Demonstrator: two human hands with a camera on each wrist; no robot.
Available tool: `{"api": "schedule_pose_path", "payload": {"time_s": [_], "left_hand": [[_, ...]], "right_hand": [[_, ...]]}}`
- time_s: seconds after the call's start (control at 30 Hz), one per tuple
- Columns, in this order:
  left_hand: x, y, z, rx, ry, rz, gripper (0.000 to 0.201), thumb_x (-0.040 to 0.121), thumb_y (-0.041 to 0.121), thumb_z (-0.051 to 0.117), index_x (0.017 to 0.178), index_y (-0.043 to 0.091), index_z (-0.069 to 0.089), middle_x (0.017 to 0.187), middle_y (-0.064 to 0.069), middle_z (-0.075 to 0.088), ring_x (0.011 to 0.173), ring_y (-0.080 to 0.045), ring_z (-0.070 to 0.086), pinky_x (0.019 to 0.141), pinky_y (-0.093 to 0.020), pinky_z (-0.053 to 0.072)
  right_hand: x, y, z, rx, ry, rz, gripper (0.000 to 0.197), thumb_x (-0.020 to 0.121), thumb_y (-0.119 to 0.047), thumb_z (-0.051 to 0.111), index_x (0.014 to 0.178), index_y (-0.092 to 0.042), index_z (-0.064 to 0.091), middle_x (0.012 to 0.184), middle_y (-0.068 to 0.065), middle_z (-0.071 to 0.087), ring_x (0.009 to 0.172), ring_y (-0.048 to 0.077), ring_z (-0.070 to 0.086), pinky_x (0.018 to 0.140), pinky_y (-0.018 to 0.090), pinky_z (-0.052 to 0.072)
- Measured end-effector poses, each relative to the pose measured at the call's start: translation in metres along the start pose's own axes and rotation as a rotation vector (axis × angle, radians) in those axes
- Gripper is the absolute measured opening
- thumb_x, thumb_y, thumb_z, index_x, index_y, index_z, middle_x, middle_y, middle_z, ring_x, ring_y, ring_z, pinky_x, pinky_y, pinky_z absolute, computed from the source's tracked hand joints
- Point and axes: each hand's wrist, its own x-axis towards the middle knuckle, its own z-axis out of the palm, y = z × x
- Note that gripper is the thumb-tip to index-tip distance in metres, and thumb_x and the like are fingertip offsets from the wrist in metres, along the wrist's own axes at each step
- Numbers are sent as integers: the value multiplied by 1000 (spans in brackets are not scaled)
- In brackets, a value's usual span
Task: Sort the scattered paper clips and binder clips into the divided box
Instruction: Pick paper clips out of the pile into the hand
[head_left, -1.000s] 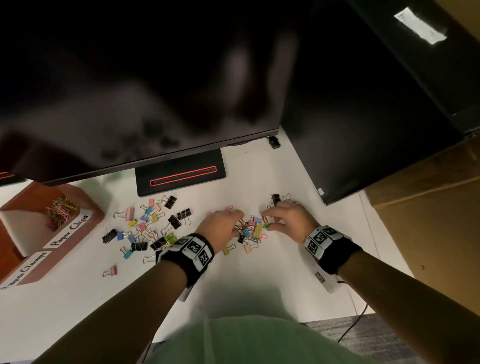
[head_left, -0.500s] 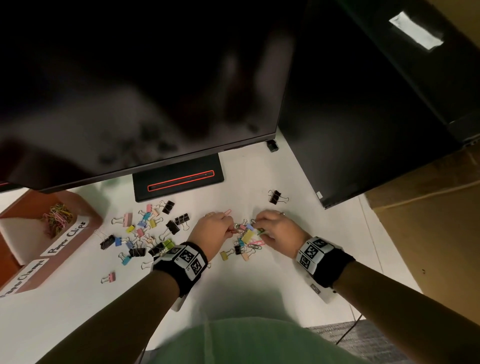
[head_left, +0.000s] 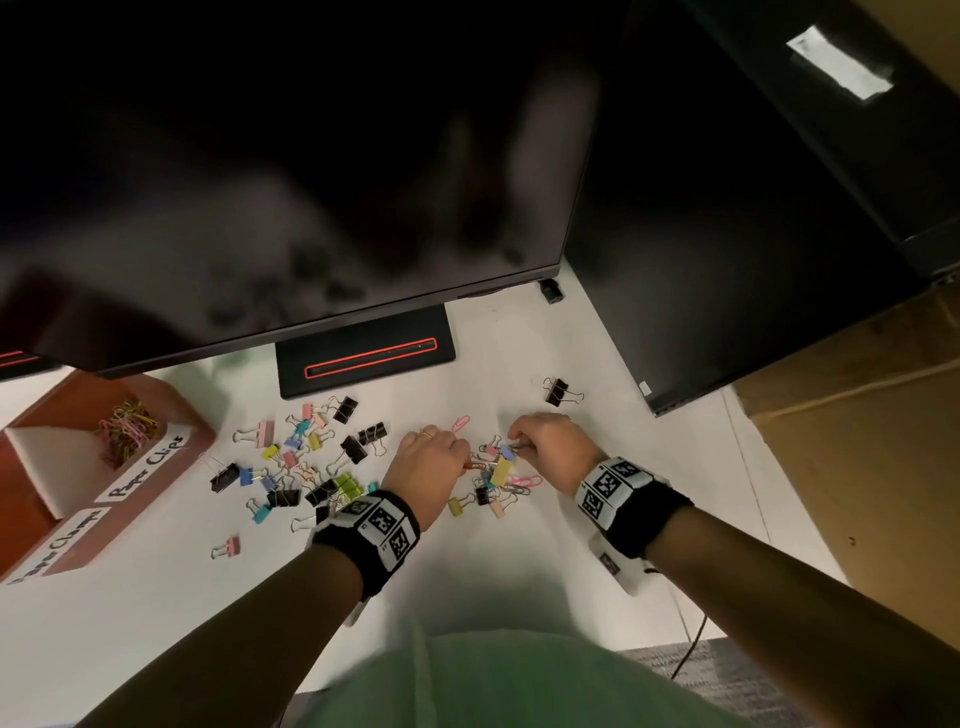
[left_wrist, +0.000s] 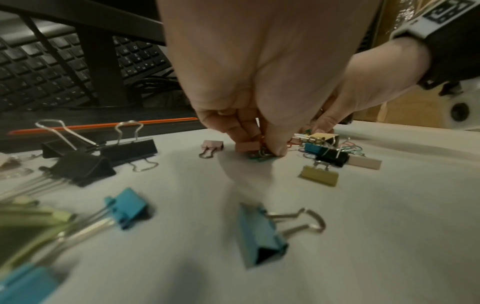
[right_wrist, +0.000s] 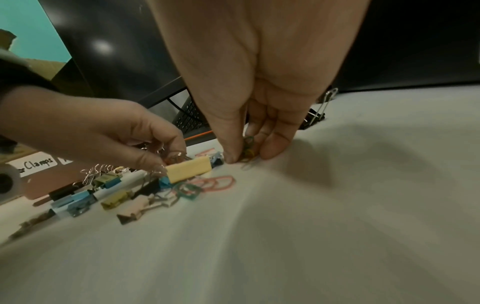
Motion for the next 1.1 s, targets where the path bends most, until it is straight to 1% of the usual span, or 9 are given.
{"api": "schedule_pose_path", "payload": {"time_s": [0.1, 0.27, 0.37, 0.47, 0.67, 0.8, 0.87, 1.0, 1.1], "left_hand": [[-6, -7, -6, -76, 45, -1, 5, 85, 21, 64, 86, 16, 62, 84, 0, 65, 86, -24, 58, 77, -36, 43], [-30, -27, -36, -453, 97, -68, 10, 90, 19, 57, 96, 13, 62, 94, 0, 65, 90, -16, 58, 82, -27, 46], [-54, -50, -58, -649, 143, -165, 7, 90, 18, 57, 95, 16, 61, 93, 6, 65, 84, -6, 62, 74, -13, 48], [-78, -78, -75, -721, 179, -264, 4, 89, 19, 60, 89, 22, 60, 87, 6, 68, 83, -5, 64, 74, -18, 50], [-127, -151, -99, -590, 389, -496, 7, 88, 21, 61, 86, 22, 55, 81, 4, 66, 74, -10, 63, 64, -15, 45], [-164, -211, -103, -595, 460, -719, 14, 88, 25, 61, 96, 13, 59, 85, -2, 66, 75, -17, 63, 71, -33, 53], [-177, -239, -102, -609, 474, -792, 15, 86, 28, 63, 93, 14, 61, 85, -2, 67, 75, -19, 64, 73, -38, 56], [-184, -272, -102, -716, 447, -850, 7, 85, 30, 64, 84, 24, 60, 83, 3, 66, 76, -20, 64, 76, -36, 55], [-182, -278, -100, -710, 310, -799, 21, 92, 20, 52, 110, 15, 62, 109, -5, 67, 98, -20, 62, 92, -35, 49]], "right_hand": [[2, -5, -3, -87, -62, 40, 22, 89, -13, 52, 108, -10, 64, 109, 11, 65, 101, 25, 60, 85, 30, 46], [-1, -11, -8, -132, -100, 48, 24, 89, -14, 53, 109, -12, 65, 111, 10, 63, 101, 26, 60, 84, 29, 46], [-3, -17, -17, -80, -34, 44, 21, 88, -12, 55, 106, -10, 66, 106, 9, 66, 96, 24, 63, 82, 28, 48], [1, -39, -25, 2, 61, 1, 19, 85, -8, 60, 102, -9, 68, 102, 9, 68, 90, 21, 64, 81, 26, 51], [35, -147, -22, 14, 100, -275, 17, 84, -12, 63, 99, -15, 68, 95, 1, 62, 77, 9, 55, 80, 26, 51], [76, -250, 5, 48, 64, -475, 14, 81, -9, 64, 93, -13, 69, 95, 6, 63, 78, 18, 62, 80, 31, 52], [96, -300, 24, 71, 55, -541, 13, 81, -7, 62, 91, -12, 68, 94, 6, 62, 75, 15, 56, 81, 30, 51], [135, -368, 66, 93, -16, -473, 17, 84, -8, 62, 100, -9, 66, 101, 11, 63, 86, 23, 61, 82, 32, 50], [152, -383, 88, 35, -90, -357, 25, 86, -19, 62, 110, -12, 62, 108, 13, 64, 98, 27, 61, 86, 34, 50]]}}
